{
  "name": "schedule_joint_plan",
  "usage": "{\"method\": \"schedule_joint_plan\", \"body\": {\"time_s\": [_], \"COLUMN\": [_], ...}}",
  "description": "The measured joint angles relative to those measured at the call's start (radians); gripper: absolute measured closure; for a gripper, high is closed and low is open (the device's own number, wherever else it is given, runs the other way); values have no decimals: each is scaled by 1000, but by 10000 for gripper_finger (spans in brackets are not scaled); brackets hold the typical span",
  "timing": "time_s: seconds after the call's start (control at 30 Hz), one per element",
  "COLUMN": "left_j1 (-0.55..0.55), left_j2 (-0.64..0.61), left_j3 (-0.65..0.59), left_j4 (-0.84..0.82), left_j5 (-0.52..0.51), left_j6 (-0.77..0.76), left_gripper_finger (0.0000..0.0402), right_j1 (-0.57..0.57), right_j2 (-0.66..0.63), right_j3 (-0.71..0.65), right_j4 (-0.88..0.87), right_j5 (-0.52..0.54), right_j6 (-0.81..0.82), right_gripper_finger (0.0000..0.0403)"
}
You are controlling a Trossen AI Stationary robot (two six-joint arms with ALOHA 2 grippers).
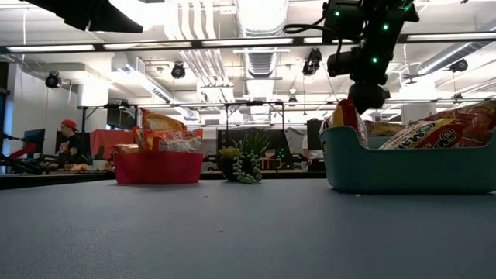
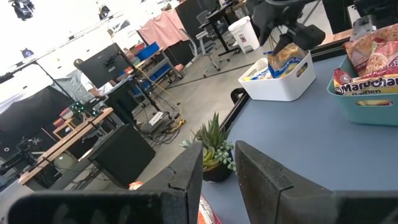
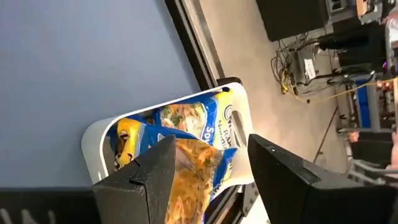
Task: Sort Maruchan noodles
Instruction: Put the blue noodle pack into the white bin
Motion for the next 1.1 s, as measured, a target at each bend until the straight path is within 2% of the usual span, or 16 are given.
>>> {"method": "schedule_joint_plan", "body": {"time_s": [0.1, 0.3, 0.4, 0.53, 0.73, 0.87, 0.97, 1.1], "left_j1": [0, 0, 0, 0, 1, -1, -3, -3], "left_j2": [0, 0, 0, 0, 24, 98, 175, 319], "left_j3": [0, 0, 0, 1, 100, 205, 304, 509], "left_j4": [0, 0, 1, 25, 31, -17, -213, -651], "left_j5": [0, 0, 0, 32, 324, 404, 528, 803], "left_j6": [0, 0, 0, 0, -2, -89, -266, -714], "left_gripper_finger": [323, 323, 323, 323, 326, 326, 326, 326], "right_j1": [0, 38, 128, 300, 515, 593, 627, 642], "right_j2": [0, -9, -27, -67, -93, -92, -93, -94], "right_j3": [38, 128, 138, 78, -64, -157, -205, -233], "right_j4": [-43, -119, -90, 88, 408, 593, 658, 665], "right_j5": [-30, -176, -185, -148, -6, 29, 31, 31], "right_j6": [69, 308, 373, 399, 315, 207, 180, 189], "right_gripper_finger": [213, 228, 245, 266, 273, 273, 274, 273]}}
